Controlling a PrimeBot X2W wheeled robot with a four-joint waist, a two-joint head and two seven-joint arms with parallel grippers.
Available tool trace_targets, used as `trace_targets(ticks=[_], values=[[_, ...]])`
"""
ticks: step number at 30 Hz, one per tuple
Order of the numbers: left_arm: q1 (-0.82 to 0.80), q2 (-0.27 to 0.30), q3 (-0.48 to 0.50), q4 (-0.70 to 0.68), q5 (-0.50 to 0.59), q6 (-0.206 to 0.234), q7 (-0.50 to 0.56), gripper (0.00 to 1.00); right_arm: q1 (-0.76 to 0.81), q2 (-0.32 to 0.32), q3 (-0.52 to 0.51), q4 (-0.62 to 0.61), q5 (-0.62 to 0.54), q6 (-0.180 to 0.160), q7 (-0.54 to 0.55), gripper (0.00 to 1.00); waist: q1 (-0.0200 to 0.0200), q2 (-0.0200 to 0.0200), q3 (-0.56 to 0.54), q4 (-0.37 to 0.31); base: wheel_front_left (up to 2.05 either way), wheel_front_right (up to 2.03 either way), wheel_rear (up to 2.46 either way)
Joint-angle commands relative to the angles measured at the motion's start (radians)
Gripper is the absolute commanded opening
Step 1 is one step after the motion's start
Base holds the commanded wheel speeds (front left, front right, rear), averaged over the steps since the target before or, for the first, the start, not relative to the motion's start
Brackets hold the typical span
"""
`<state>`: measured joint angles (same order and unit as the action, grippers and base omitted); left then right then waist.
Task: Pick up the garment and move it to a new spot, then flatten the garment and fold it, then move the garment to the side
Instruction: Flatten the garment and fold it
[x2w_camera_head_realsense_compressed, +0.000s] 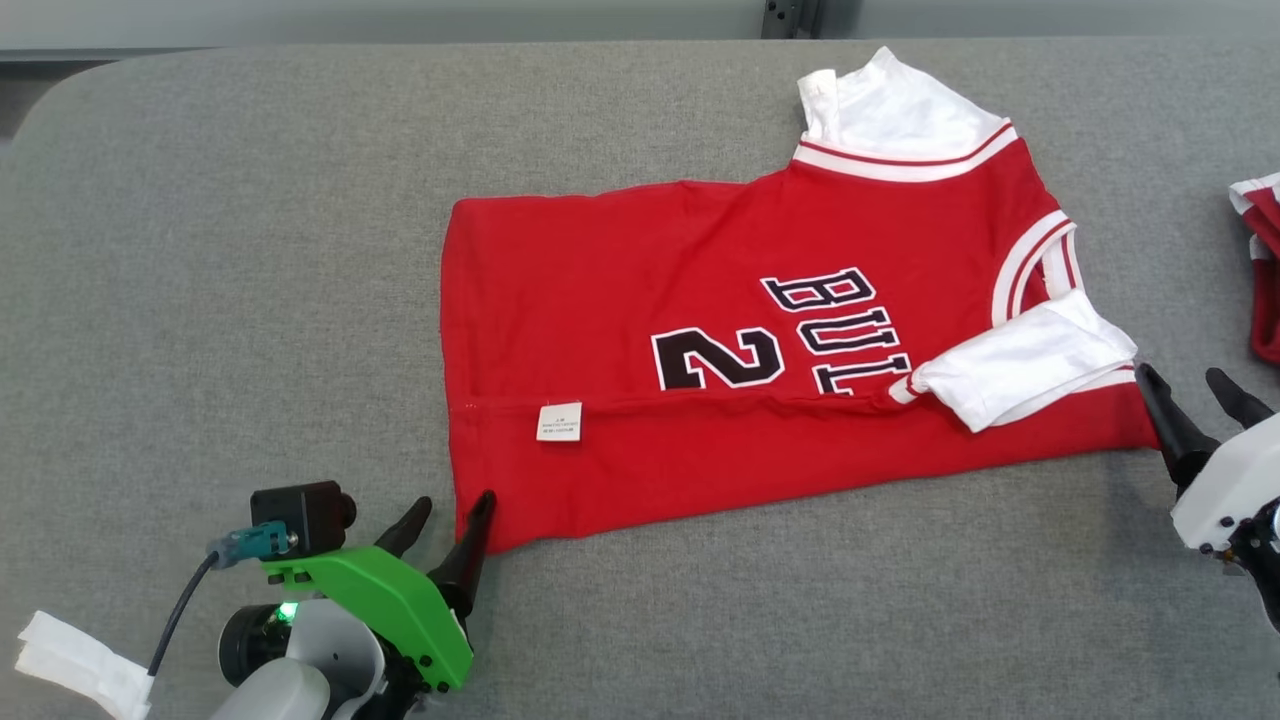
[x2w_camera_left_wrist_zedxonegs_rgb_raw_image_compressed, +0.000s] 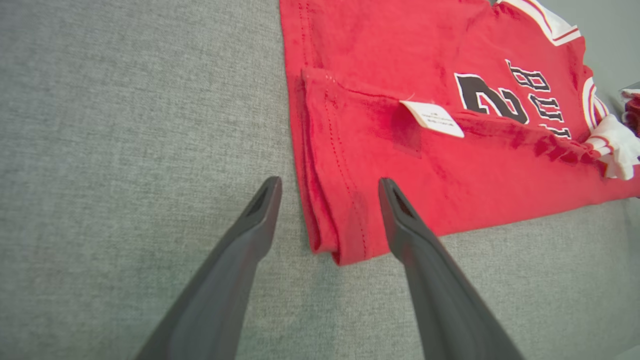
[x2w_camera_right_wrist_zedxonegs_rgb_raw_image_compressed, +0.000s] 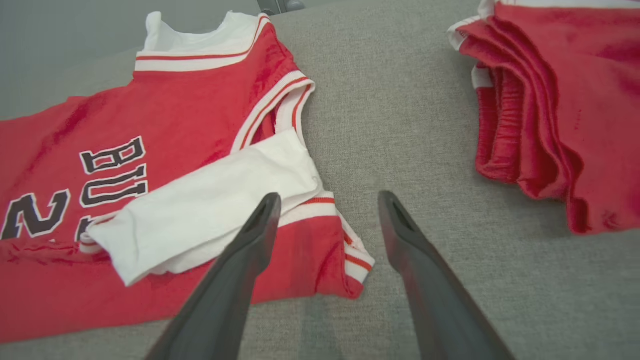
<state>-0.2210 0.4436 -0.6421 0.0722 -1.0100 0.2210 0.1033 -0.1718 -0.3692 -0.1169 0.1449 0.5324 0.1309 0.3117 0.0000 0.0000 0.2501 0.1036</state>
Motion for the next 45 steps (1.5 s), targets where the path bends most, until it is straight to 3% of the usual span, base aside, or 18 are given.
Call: trace_targets(ticks=[1,11,23,24,25,26,27,37,45], values=[[0.001,-0.001,-0.003,-0.003,-0.005,0.002,0.004,1.00,0.016,-0.020,0.006,-0.007,-0.007,0.000,0.015,1.00,0.0000,0.0000,0.034,0.001,0.00,0.00,0.00],[-0.019,-0.014,-0.016,0.010,-0.011,-0.008,0.017,1.00,0.038,-0.028,0.018,-0.014,-0.001,0.000,0.094,1.00,0.0000,0.0000,0.081,0.003,0.00,0.00,0.00],[0.015,-0.028,-0.059,0.001,-0.042,-0.047,0.067,1.00,0.053,-0.049,0.084,-0.015,0.086,0.000,0.189,1.00,0.0000,0.0000,0.065,0.022,0.00,0.00,0.00],[0.014,-0.032,-0.060,0.004,-0.046,-0.052,0.066,0.89,0.056,-0.054,0.088,-0.021,0.095,0.000,0.192,0.92,0.0000,0.0000,0.063,0.023,0.00,0.00,0.00],[0.015,-0.039,-0.058,0.006,-0.053,-0.056,0.064,0.33,0.058,-0.059,0.092,-0.027,0.103,0.000,0.192,0.46,0.0000,0.0000,0.060,0.024,0.00,0.00,0.00],[0.016,-0.044,-0.055,0.009,-0.064,-0.063,0.064,0.00,0.059,-0.063,0.092,-0.032,0.112,0.000,0.192,0.15,0.0000,0.0000,0.057,0.024,0.00,0.00,0.00],[0.016,-0.047,-0.052,0.011,-0.073,-0.070,0.064,0.00,0.057,-0.068,0.093,-0.038,0.120,0.000,0.191,0.00,0.0000,0.0000,0.053,0.024,0.00,0.00,0.00],[0.026,-0.002,0.008,-0.072,-0.145,-0.116,0.071,0.00,0.031,-0.133,0.018,-0.110,0.247,-0.001,0.286,0.00,0.0000,0.0000,-0.010,0.024,0.00,0.00,0.00],[0.103,0.045,0.033,-0.241,-0.199,-0.113,0.084,0.00,0.106,-0.139,-0.087,-0.194,0.314,0.000,0.411,0.00,0.0000,0.0000,-0.045,0.032,0.00,0.00,0.00]])
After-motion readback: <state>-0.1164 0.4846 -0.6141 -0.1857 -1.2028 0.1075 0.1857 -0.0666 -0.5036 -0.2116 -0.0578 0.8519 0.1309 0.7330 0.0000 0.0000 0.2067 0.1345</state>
